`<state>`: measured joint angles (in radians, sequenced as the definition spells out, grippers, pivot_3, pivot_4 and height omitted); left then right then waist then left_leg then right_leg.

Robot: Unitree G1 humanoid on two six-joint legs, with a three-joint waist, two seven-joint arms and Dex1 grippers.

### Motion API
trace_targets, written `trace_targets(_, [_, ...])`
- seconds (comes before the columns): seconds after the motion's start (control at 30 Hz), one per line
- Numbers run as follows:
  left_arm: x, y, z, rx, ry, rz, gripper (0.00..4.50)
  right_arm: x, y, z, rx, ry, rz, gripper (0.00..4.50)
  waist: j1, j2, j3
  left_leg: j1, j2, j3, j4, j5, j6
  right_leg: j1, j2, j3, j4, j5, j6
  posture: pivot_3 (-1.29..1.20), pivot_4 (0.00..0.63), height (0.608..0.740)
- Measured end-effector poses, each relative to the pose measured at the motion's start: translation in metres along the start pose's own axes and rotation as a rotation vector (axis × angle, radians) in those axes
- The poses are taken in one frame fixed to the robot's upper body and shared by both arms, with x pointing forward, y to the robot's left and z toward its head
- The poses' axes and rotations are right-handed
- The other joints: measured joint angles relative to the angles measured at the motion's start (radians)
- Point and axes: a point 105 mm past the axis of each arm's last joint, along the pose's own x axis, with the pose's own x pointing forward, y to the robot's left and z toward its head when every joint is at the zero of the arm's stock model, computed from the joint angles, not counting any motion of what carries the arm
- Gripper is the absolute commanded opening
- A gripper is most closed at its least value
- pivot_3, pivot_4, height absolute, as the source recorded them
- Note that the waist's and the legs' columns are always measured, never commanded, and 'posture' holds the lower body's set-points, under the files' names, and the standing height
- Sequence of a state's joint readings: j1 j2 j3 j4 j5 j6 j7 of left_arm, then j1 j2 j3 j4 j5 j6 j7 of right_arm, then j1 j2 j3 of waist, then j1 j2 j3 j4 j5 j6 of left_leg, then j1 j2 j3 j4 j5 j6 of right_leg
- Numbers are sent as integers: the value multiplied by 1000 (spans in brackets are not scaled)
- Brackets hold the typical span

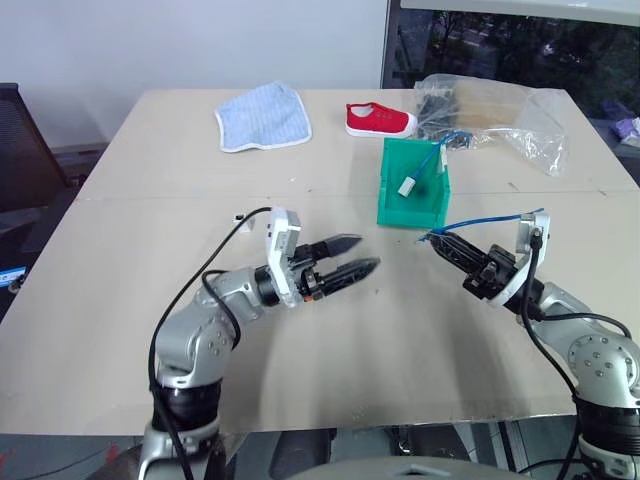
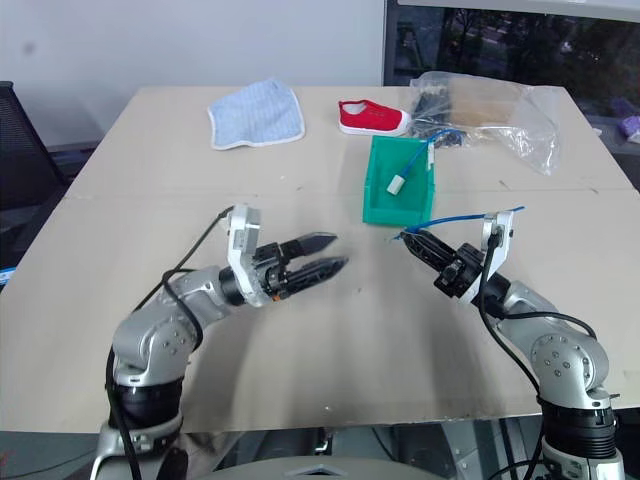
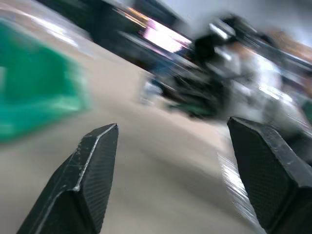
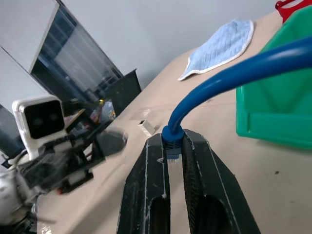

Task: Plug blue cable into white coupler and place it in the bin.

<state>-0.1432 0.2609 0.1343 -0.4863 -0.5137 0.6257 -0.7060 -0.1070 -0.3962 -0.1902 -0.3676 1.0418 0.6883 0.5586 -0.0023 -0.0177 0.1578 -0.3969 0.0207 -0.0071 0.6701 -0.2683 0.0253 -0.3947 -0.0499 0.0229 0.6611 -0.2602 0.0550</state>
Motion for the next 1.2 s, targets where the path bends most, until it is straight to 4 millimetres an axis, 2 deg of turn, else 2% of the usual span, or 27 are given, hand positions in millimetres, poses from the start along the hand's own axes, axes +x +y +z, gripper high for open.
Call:
trace_targets(0.1, [-23, 34, -4, 144, 8, 340, 3638, -5, -13, 1, -13, -17, -54, 0, -1, 0, 0, 1, -1, 1, 0, 0, 0, 1, 1, 0, 0, 0, 0, 0, 150, 740])
trace_targets(0.13, [-38, 57, -4, 215, 17, 526, 3638, -6, -17, 0, -21, -10, -65, 0, -1, 0, 0, 2, -1, 1, 0, 0, 0, 1, 2, 0, 0, 0, 0, 0, 150, 740])
trace_targets(0.2, [-47, 67, -5, 245, 27, 607, 3638, -6, -18, -1, -23, -6, -67, 0, 0, 0, 0, 2, -1, 0, 0, 0, 0, 1, 2, -1, 0, 0, 0, 0, 150, 740])
trace_targets(0.23, [-57, 81, -9, 284, 45, 716, 3638, -4, -20, -2, -34, 0, -69, 0, 0, 0, 0, 2, -1, 1, 0, 0, 0, 1, 2, -1, 0, 0, 0, 0, 150, 740])
trace_targets(0.3, [-66, 93, -18, 285, 78, 792, 3638, -3, -21, -1, -45, 1, -67, 0, -1, 0, 0, 1, -1, 1, 0, 0, 0, 0, 2, -1, 0, 0, 0, 0, 150, 740])
trace_targets(0.4, [-71, 107, -34, 269, 126, 845, 3638, -1, -22, 1, -59, -2, -66, 0, 2, 0, 0, 0, -1, 0, 0, 0, 0, 0, 1, -3, 0, 0, 0, 0, 150, 740])
trace_targets(0.6, [-64, 134, -39, 300, 151, 878, 3638, -2, -24, -1, -71, 3, -81, 0, 6, 0, 0, 0, -1, -1, 0, 0, 0, 0, 1, -4, 0, 0, 0, 0, 150, 740])
trace_targets(0.73, [-60, 145, -48, 292, 172, 886, 3638, -6, -27, -3, -72, 8, -103, 0, 7, 0, 0, 0, -1, -1, 0, 0, 0, 0, 1, -4, 0, 0, 0, 0, 150, 740])
trace_targets(0.83, [-51, 154, -47, 319, 173, 867, 3638, -9, -29, -4, -77, 10, -124, 0, 12, 0, 0, 0, -2, -1, 0, 0, 0, 0, 1, -4, 1, 0, 0, 0, 150, 740])
trace_targets(0.9, [-47, 160, -45, 334, 170, 863, 2812, -9, -27, -4, -86, 10, -125, 0, 13, 0, 0, 0, -3, -1, 0, 0, 0, 0, 1, -4, 1, 0, 0, 0, 150, 740])
trace_targets(1.03, [-44, 164, -45, 355, 167, 842, 872, -9, -24, -3, -90, 5, -113, 0, 13, 0, -1, 1, -3, -1, 0, 0, 0, 0, 1, -4, 1, 0, 0, 0, 150, 740])
trace_targets(1.07, [-44, 164, -45, 358, 162, 834, 534, -9, -23, -3, -91, 5, -112, 0, 13, 0, -1, 1, -2, -2, 0, 0, 0, 0, 1, -4, 1, 0, 0, 0, 150, 740])
trace_targets(1.2, [-43, 164, -46, 362, 154, 816, 565, -9, -22, -2, -102, 2, -111, 0, 14, 1, -1, 1, -2, -2, 0, 0, 0, 0, 1, -4, 1, 0, 0, 0, 150, 740])
